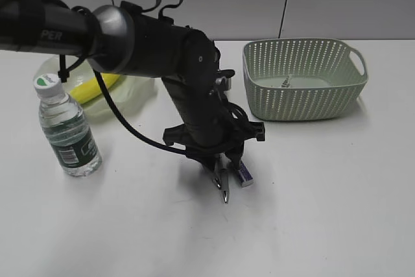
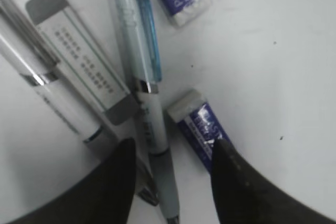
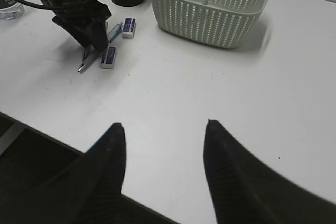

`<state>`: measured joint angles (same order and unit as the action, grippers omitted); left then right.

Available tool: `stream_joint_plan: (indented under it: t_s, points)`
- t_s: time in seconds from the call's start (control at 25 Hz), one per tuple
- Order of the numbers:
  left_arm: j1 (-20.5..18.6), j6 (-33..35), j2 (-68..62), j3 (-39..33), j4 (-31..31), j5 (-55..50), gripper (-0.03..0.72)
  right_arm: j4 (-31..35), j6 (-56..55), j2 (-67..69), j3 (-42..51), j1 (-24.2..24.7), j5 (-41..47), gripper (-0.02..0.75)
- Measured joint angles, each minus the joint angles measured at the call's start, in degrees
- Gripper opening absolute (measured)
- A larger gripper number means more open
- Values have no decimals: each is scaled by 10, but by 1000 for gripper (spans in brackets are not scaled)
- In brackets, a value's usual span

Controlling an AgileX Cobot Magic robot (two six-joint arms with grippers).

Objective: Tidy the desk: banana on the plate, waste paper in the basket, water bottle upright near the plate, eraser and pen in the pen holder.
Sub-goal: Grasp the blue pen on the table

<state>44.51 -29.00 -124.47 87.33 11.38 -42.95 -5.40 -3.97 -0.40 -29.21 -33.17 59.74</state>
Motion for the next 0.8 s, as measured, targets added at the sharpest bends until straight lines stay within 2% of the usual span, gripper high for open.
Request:
stream_joint_plan:
  t_s: [0.28, 0.64, 0.8]
  points:
    - [0, -1, 0, 33, -2, 3, 350, 0, 0, 0, 0, 0, 0, 391]
    - [0, -2, -30, 35, -11, -16, 349, 0, 0, 0, 0, 0, 0, 391]
    - [-1, -5, -30, 41, -35, -49, 349, 0, 0, 0, 0, 0, 0, 391]
